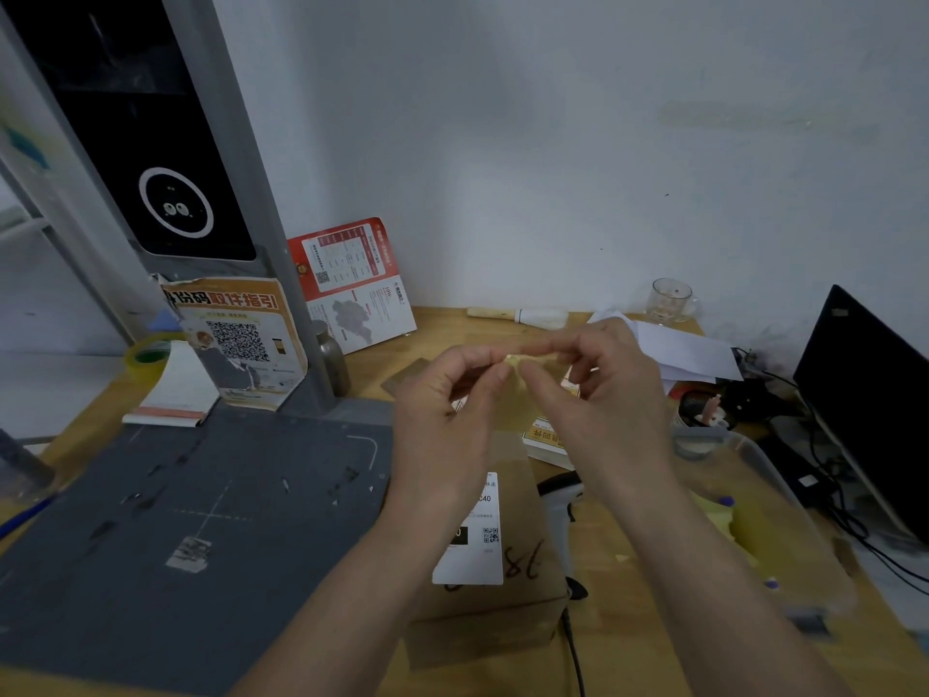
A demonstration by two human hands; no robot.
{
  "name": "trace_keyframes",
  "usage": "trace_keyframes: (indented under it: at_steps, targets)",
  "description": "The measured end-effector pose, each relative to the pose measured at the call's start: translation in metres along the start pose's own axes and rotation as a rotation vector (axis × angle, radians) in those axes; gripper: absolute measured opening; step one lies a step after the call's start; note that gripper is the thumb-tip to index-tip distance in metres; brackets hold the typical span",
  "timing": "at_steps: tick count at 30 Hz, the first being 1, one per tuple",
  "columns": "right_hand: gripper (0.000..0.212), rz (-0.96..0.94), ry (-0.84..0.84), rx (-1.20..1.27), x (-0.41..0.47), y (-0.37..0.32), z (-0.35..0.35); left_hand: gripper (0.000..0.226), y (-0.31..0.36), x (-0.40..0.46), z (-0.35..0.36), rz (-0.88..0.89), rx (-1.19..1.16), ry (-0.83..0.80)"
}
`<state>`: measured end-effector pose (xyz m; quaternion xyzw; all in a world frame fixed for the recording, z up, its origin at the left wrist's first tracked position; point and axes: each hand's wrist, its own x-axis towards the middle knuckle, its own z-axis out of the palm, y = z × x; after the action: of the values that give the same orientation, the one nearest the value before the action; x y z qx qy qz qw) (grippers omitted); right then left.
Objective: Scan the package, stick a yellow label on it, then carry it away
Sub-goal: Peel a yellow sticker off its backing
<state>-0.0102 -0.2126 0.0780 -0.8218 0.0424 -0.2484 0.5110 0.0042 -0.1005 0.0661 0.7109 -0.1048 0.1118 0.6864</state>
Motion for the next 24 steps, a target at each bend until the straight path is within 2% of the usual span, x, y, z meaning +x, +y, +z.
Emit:
trace_keyframes:
  at_steps: [5, 11, 15, 20, 24]
  targets:
    - [0.018, 0.011, -0.042, -0.127, 0.000, 0.001, -0.001, 0.024, 0.001, 0.004, -0.004, 0.025, 0.064, 0.025]
    - [0.005, 0.161, -0.154, 0.282, -0.001, -0.007, -0.008, 0.029, 0.007, 0.003, -0.005, 0.060, 0.076, 0.021]
    - [0.010, 0.167, -0.095, 0.366, -0.003, -0.007, -0.005, 0.027, 0.008, -0.001, -0.003, 0.091, 0.194, 0.185]
    - [0.013, 0.115, -0.025, 0.369, -0.005, -0.009, 0.000, 0.021, 0.007, -0.004, -0.002, 0.136, 0.110, 0.106]
    - [0.014, 0.107, -0.003, 0.350, -0.007, -0.008, 0.002, 0.020, 0.007, -0.005, 0.001, 0.063, -0.013, 0.094]
